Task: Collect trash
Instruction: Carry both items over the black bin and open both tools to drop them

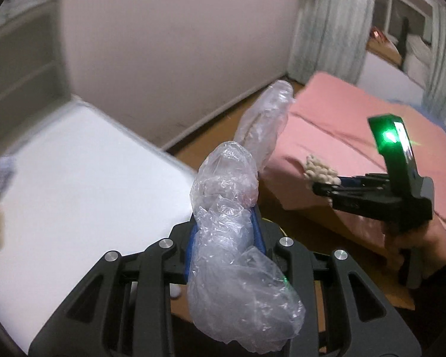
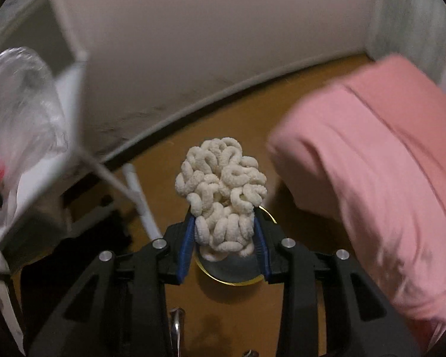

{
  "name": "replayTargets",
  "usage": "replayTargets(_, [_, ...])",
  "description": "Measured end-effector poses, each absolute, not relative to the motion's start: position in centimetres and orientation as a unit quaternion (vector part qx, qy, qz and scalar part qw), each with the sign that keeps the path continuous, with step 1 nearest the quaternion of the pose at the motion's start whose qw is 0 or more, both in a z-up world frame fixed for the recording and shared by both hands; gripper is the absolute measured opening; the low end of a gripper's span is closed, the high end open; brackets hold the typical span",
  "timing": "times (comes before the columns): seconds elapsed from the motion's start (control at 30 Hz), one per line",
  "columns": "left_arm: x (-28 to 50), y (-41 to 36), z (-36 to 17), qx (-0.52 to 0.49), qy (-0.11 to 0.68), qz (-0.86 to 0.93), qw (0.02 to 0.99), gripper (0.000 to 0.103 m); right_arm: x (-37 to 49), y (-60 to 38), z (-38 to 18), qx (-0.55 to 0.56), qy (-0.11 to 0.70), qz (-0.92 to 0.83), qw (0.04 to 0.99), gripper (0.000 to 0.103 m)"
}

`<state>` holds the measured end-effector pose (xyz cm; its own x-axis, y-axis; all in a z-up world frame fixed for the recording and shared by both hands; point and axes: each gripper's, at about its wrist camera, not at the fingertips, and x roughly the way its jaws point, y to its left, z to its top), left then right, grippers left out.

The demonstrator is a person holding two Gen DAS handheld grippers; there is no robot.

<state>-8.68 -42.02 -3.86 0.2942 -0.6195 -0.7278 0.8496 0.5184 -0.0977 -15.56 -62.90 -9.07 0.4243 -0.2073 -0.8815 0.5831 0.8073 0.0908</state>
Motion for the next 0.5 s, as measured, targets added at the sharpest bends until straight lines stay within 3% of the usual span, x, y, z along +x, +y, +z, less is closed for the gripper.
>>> replayTargets(0.3, [-6.4, -51.3, -17.5, 0.194, 0.478, -0.462, 0.721, 0.030, -16.6, -68.2, -18.7, 0.256, 0.539, -0.245, 0.764, 0.035])
replayTargets(0.5, [-5.3, -55.0, -22.3, 0.208, 0.509, -0.454, 0.701, 0.031, -16.7, -67.9, -21.0, 0.267, 0.550, -0.240, 0.754, 0.036])
